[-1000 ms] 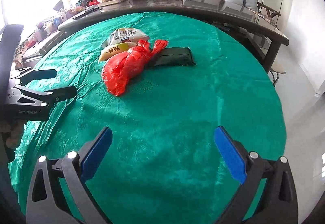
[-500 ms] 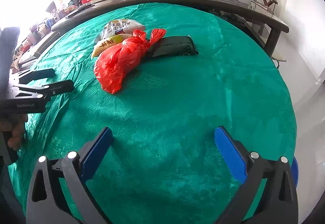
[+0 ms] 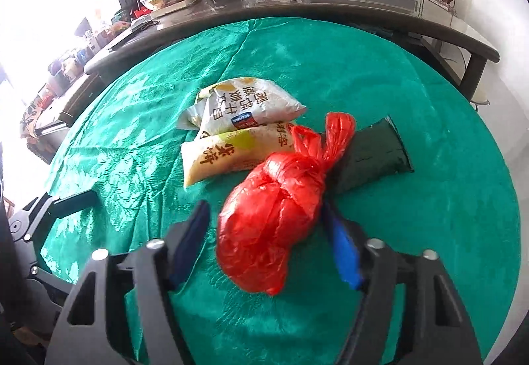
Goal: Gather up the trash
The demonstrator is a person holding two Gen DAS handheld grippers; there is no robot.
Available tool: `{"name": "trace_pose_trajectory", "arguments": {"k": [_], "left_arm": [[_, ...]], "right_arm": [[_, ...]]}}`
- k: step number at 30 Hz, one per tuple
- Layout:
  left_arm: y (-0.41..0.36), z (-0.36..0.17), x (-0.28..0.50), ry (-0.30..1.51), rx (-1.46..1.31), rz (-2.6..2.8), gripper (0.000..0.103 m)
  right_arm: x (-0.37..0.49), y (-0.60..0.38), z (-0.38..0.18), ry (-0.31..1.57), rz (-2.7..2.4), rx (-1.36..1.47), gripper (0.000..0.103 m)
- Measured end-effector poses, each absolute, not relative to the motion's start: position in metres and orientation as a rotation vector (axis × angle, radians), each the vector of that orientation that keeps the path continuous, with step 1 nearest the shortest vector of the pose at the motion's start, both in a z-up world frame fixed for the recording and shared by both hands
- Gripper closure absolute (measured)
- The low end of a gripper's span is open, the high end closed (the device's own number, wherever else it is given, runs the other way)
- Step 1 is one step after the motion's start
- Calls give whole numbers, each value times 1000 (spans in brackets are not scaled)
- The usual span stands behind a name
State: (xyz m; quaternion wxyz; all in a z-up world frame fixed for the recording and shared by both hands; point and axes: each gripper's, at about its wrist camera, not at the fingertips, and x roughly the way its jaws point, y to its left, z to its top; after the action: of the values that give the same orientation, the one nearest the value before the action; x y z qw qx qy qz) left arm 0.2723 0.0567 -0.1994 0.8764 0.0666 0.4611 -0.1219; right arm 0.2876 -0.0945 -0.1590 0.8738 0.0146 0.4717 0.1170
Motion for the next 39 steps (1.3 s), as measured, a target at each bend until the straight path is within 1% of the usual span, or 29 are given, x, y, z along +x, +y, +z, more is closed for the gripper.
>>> {"name": "trace_pose_trajectory", "arguments": {"k": [1, 3, 9, 12, 13, 14, 15, 16, 22, 26, 30, 31, 33, 34, 35, 38, 39], "left_arm": [[57, -199, 272, 962, 138, -255, 5], [56, -199, 272, 962, 138, -255, 5], [56, -200, 272, 962, 136, -252, 5], [55, -198, 274, 962, 119, -244, 5], [54, -198, 275, 960, 111, -253, 5], [52, -197, 275, 955, 99, -274, 5], [51, -196, 277, 951, 91, -289, 5], [48, -195, 279, 947, 87, -301, 5], [27, -191, 305, 922, 143, -333, 5], [9, -188, 326, 891, 208, -353, 5], [-4, -191, 338, 901, 220, -414, 5], [-7, -192, 338, 908, 217, -437, 7], [-12, -194, 334, 940, 206, -515, 26], [-14, -193, 328, 938, 223, -533, 27], [-16, -192, 321, 946, 237, -581, 33], [-13, -187, 306, 968, 255, -694, 37], [-11, -185, 305, 965, 259, -690, 37]], "right_arm": [[285, -98, -158, 987, 248, 32, 55], [277, -106, -154, 992, 269, 22, 56], [232, -134, -131, 1014, 340, -138, 56], [218, -145, -139, 1024, 340, -168, 53], [215, -148, -144, 1017, 336, -162, 42], [214, -149, -148, 1014, 333, -149, 34], [213, -151, -154, 1011, 321, -128, 22], [211, -152, -159, 1006, 310, -107, 19], [200, -149, -171, 931, 274, -109, 17], [205, -156, -171, 929, 215, -75, 17], [206, -156, -171, 933, 203, -63, 17], [205, -158, -170, 933, 203, -63, 17], [204, -159, -170, 931, 207, -56, 17], [204, -160, -170, 930, 209, -52, 17], [203, -161, -170, 929, 212, -47, 17], [204, -161, -170, 930, 211, -48, 17], [204, -160, -170, 931, 208, -55, 17]]}}
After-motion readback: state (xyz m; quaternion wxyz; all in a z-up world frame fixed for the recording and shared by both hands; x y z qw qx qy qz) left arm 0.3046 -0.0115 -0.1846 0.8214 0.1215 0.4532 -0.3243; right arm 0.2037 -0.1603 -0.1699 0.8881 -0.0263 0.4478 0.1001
